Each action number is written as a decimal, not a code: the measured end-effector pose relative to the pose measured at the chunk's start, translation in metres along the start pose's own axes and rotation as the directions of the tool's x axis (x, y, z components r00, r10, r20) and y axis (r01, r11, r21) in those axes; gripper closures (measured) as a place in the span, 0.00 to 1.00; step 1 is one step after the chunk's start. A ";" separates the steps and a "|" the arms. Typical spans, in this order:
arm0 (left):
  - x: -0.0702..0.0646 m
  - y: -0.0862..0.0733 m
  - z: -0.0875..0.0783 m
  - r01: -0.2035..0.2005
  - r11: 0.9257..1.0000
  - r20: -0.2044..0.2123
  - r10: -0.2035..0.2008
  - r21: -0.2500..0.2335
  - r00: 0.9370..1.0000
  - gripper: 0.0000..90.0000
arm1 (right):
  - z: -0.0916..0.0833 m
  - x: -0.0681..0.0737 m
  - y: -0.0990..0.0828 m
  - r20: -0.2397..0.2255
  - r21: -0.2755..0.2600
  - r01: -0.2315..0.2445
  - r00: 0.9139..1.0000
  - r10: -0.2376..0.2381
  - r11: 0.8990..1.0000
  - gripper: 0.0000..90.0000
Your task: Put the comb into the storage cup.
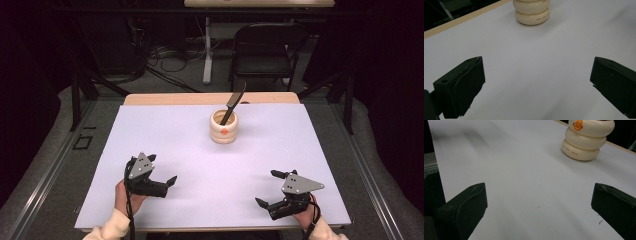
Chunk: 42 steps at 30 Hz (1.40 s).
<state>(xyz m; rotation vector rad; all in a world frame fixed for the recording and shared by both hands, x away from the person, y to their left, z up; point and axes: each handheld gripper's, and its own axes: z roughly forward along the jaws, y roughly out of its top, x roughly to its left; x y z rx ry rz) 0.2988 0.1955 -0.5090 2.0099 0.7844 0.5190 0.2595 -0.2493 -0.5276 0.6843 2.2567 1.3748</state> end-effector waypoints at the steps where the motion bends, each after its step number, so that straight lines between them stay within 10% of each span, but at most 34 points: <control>1: 0.000 -0.002 -0.001 0.000 1.000 0.006 0.000 0.002 1.000 0.00 | 0.000 0.000 0.000 0.000 0.000 0.000 1.000 0.000 1.000 0.00; 42: -0.013 -0.029 -0.026 0.011 1.000 -0.005 -0.011 0.020 1.000 0.00 | 0.002 -0.001 -0.001 0.004 0.003 -0.008 1.000 0.007 1.000 0.00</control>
